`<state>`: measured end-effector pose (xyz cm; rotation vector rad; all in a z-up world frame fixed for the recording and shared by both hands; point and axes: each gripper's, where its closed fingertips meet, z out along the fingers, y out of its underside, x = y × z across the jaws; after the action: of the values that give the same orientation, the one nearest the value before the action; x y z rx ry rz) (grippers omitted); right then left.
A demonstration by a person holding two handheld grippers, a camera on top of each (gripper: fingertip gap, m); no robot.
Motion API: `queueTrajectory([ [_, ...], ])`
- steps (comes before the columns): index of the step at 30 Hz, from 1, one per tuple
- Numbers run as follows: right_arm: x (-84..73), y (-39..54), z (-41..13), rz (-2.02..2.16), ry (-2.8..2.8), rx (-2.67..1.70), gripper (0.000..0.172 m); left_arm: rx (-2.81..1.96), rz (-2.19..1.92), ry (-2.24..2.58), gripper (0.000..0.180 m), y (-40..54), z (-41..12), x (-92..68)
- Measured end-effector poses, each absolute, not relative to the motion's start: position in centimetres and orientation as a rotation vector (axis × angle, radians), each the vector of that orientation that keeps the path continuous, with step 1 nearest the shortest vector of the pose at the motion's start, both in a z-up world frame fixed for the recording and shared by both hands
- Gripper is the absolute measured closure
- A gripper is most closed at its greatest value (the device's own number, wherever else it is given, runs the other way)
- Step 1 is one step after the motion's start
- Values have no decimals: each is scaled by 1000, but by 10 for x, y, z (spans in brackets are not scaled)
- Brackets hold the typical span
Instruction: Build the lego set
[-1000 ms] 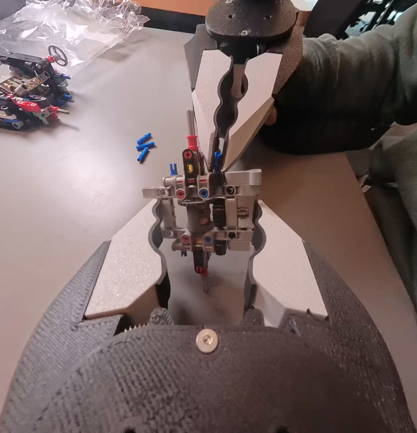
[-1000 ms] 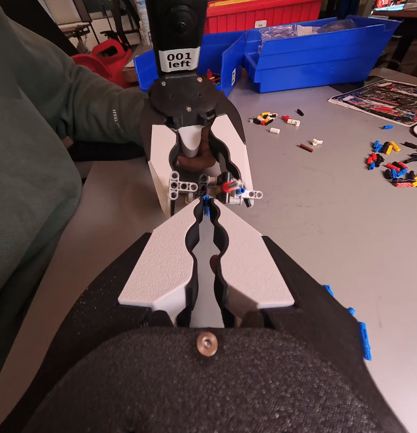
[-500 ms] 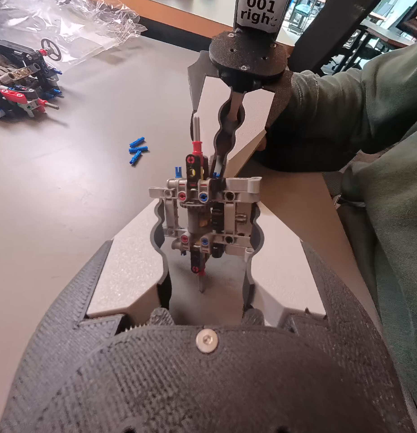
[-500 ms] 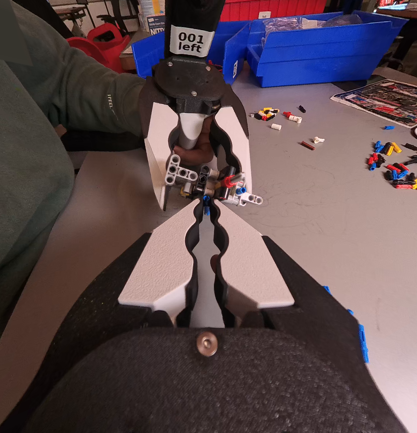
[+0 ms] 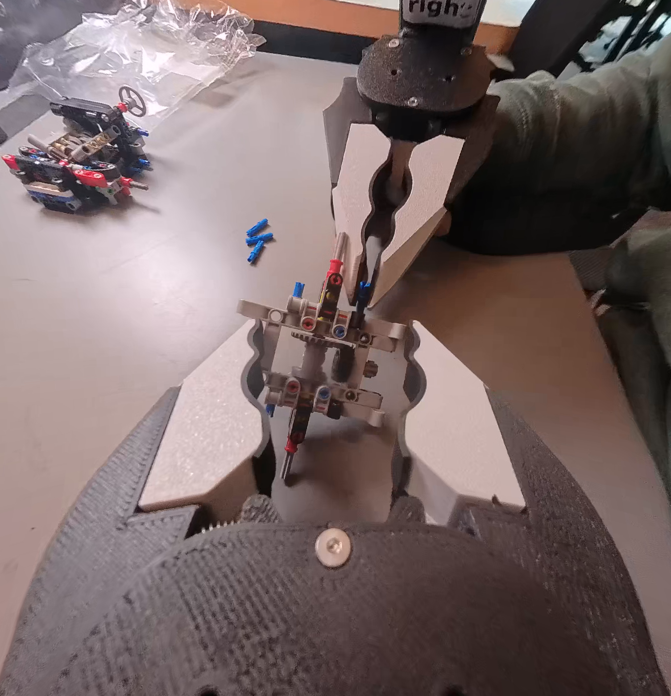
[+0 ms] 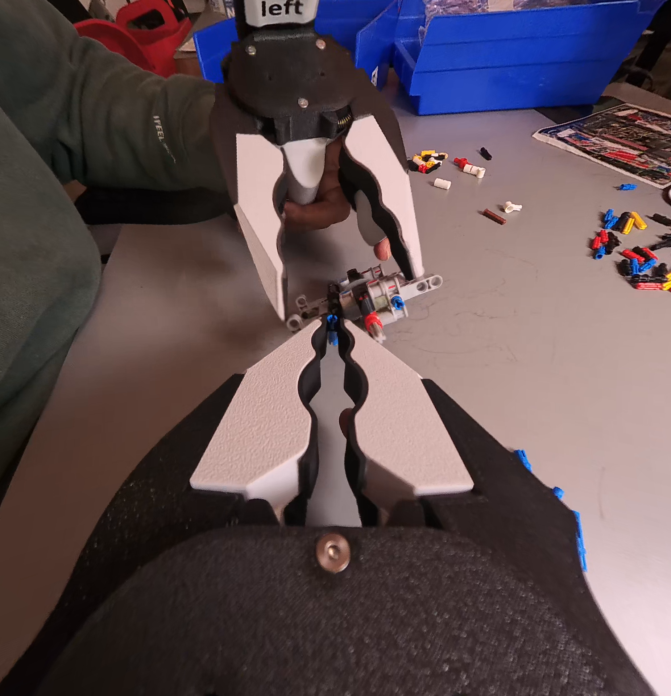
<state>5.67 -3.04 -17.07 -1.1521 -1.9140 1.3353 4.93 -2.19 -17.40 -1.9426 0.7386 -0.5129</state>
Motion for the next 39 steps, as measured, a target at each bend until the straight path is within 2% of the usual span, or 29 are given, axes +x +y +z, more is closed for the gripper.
queueTrajectory([
  [6,58,-28,-184,1258,-1978,-1205,168,-2015,-291,877,108,-21,-196,43],
  [12,63,-17,-173,1284,-1939,-1203,168,-2072,-307,982,107,-22,-181,43],
  [14,64,-10,-166,1310,-1894,-1213,168,-2165,-365,1042,103,-23,-183,46],
  [19,68,5,-163,1292,-1841,-1241,168,-2446,-365,1207,82,-21,-209,50],
  [24,71,8,-163,1271,-1840,-1235,168,-2548,-228,1249,93,-16,-227,48],
  [26,71,5,-163,1270,-1853,-1222,168,-2525,-235,1231,108,-15,-225,49],
  [30,72,-4,-159,1304,-1860,-1179,168,-2371,-254,1174,108,-15,-215,51],
  [36,74,-30,-125,1607,-1764,-1073,168,-1873,-424,835,109,-16,-149,61],
  [39,74,-38,-111,1728,-1715,-1048,169,-1781,-431,766,109,-22,-141,60],
])
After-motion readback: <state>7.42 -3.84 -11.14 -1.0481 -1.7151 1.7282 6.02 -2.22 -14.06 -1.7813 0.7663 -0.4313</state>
